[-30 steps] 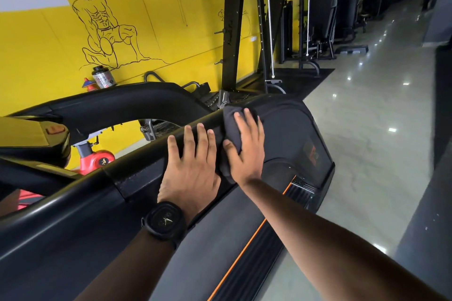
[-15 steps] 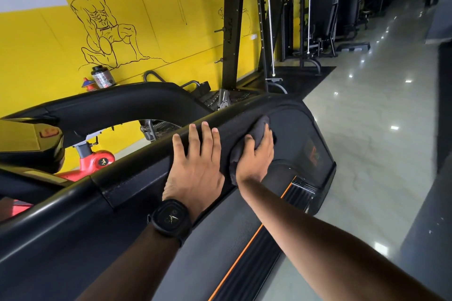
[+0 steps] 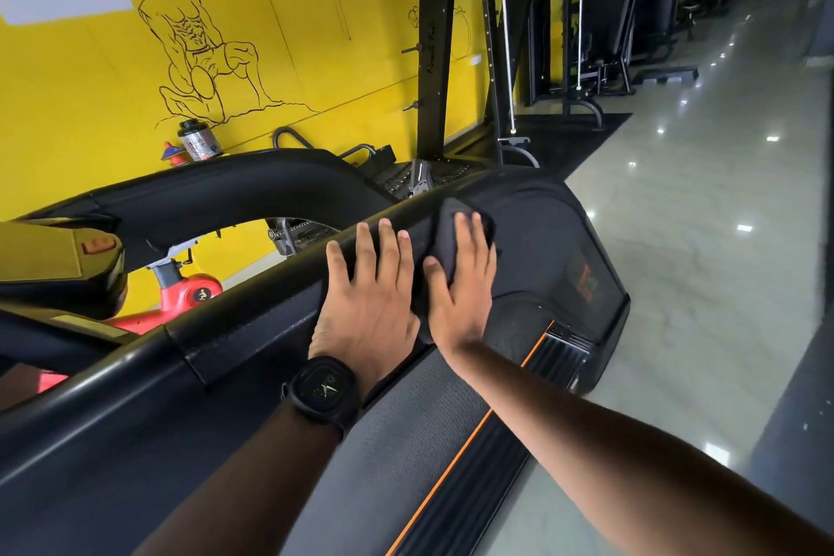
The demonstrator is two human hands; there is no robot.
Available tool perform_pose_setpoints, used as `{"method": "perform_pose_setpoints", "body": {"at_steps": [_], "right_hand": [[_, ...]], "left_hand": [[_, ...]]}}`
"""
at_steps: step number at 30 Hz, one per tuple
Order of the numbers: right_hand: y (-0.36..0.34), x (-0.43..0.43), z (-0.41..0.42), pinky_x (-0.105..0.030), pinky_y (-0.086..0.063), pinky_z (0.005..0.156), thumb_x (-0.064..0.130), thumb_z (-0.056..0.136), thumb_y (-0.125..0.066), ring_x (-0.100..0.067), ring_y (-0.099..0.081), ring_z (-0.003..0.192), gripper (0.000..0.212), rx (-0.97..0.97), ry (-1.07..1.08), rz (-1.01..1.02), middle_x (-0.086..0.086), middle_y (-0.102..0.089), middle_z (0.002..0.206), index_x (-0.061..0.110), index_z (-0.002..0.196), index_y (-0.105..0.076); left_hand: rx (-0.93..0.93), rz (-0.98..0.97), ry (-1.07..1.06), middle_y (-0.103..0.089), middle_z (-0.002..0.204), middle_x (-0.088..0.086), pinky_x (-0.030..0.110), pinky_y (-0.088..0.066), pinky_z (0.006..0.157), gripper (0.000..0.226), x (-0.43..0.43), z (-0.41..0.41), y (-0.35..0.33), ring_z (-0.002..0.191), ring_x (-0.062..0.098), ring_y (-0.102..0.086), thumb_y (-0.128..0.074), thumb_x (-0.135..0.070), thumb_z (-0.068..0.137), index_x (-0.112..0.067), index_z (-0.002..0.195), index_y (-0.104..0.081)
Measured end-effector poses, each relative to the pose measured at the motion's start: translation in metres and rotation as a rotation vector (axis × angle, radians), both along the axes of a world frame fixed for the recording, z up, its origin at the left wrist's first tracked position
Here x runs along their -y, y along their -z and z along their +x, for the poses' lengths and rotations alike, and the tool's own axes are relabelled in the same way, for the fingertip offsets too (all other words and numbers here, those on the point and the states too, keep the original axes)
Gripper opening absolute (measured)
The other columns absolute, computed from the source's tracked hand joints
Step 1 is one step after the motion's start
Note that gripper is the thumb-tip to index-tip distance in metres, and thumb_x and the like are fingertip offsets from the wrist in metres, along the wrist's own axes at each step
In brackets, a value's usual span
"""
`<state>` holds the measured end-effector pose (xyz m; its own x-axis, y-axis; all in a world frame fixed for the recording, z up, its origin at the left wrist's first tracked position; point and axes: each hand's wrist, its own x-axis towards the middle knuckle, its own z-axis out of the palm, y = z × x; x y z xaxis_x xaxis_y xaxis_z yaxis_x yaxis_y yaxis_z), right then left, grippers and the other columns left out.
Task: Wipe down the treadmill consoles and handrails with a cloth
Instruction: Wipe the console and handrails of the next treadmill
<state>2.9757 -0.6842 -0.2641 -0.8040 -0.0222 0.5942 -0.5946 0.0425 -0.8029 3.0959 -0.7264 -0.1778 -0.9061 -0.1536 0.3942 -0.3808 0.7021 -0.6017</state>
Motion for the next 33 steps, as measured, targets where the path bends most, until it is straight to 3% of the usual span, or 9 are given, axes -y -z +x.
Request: {"method": "perform_pose_setpoints", "body": {"at_steps": [2, 4, 6, 9, 14, 19, 24, 30, 33], "right_hand": [[-0.002, -0.003, -0.019, -0.036, -0.010, 0.127, 0.035, 0.094, -0.048, -0.030, -0.020, 0.153, 0.061, -0.189, 0.001, 0.069, -0.005, -0.032, 0.164, 0.020, 0.153, -0.042], [-0.005, -0.002, -0.032, -0.031, -0.010, 0.125, 0.036, 0.094, -0.047, -0.030, -0.022, 0.152, 0.061, -0.134, 0.026, 0.040, -0.004, -0.034, 0.163, 0.020, 0.152, -0.043], [-0.009, 0.000, -0.032, -0.025, -0.011, 0.122, 0.041, 0.092, -0.045, -0.026, -0.024, 0.152, 0.064, 0.152, 0.055, -0.131, 0.001, -0.034, 0.164, 0.025, 0.154, -0.041], [-0.021, 0.003, -0.020, -0.038, -0.015, 0.121, 0.044, 0.093, -0.046, -0.023, -0.018, 0.153, 0.066, 0.532, 0.034, -0.244, 0.008, -0.027, 0.166, 0.034, 0.157, -0.034], [-0.017, -0.005, -0.041, -0.022, -0.008, 0.121, 0.042, 0.093, -0.048, -0.024, -0.020, 0.153, 0.063, -0.043, 0.030, 0.022, 0.006, -0.032, 0.164, 0.028, 0.154, -0.042], [-0.015, -0.001, -0.036, -0.035, -0.014, 0.120, 0.047, 0.092, -0.044, -0.021, -0.018, 0.153, 0.069, 0.479, 0.035, -0.220, 0.006, -0.027, 0.166, 0.030, 0.158, -0.033], [-0.004, -0.005, -0.047, -0.030, -0.008, 0.126, 0.039, 0.092, -0.048, -0.026, -0.021, 0.154, 0.064, -0.114, 0.021, 0.040, 0.001, -0.032, 0.164, 0.022, 0.154, -0.041], [-0.006, -0.001, -0.053, -0.034, -0.013, 0.121, 0.044, 0.091, -0.046, -0.024, -0.022, 0.152, 0.069, 0.453, 0.059, -0.228, 0.004, -0.031, 0.165, 0.028, 0.157, -0.037], [0.005, -0.005, -0.046, -0.031, -0.006, 0.126, 0.039, 0.091, -0.049, -0.025, -0.020, 0.154, 0.068, 0.001, 0.022, -0.013, 0.002, -0.030, 0.166, 0.022, 0.156, -0.039]], "left_hand": [[0.006, 0.000, 0.002, -0.014, 0.161, 0.027, 0.066, -0.021, 0.112, 0.083, -0.001, -0.003, -0.001, 0.147, 0.046, -0.019, -0.032, -0.044, 0.092, 0.003, 0.156, -0.008], [0.016, 0.004, 0.005, -0.015, 0.161, 0.027, 0.066, -0.022, 0.112, 0.082, -0.002, -0.003, -0.001, 0.147, 0.046, -0.019, -0.031, -0.043, 0.092, 0.003, 0.156, -0.008], [0.014, 0.000, 0.000, -0.016, 0.161, 0.027, 0.066, -0.023, 0.111, 0.083, -0.002, -0.003, -0.001, 0.146, 0.046, -0.021, -0.031, -0.044, 0.091, 0.003, 0.156, -0.009], [0.014, -0.002, 0.002, -0.017, 0.160, 0.028, 0.066, -0.023, 0.111, 0.083, -0.003, -0.006, -0.002, 0.146, 0.046, -0.022, -0.029, -0.043, 0.090, 0.003, 0.156, -0.010], [0.030, 0.007, 0.013, -0.013, 0.161, 0.028, 0.067, -0.021, 0.112, 0.082, -0.005, -0.016, -0.001, 0.147, 0.047, -0.017, -0.030, -0.043, 0.093, 0.003, 0.155, -0.005], [0.024, 0.001, 0.017, -0.012, 0.161, 0.028, 0.067, -0.022, 0.112, 0.083, -0.005, -0.022, 0.000, 0.147, 0.047, -0.018, -0.032, -0.044, 0.093, 0.004, 0.156, -0.005], [0.035, 0.004, 0.015, -0.010, 0.162, 0.029, 0.067, -0.020, 0.112, 0.083, -0.005, -0.030, 0.000, 0.147, 0.048, -0.016, -0.031, -0.045, 0.094, 0.003, 0.156, -0.004], [0.040, 0.008, 0.023, -0.009, 0.162, 0.028, 0.067, -0.019, 0.111, 0.083, -0.006, -0.034, 0.001, 0.147, 0.047, -0.015, -0.030, -0.044, 0.094, 0.003, 0.156, -0.003], [0.041, 0.003, 0.019, -0.011, 0.162, 0.029, 0.067, -0.021, 0.111, 0.083, -0.007, -0.037, 0.001, 0.147, 0.047, -0.016, -0.033, -0.045, 0.095, 0.003, 0.156, -0.005]]}}
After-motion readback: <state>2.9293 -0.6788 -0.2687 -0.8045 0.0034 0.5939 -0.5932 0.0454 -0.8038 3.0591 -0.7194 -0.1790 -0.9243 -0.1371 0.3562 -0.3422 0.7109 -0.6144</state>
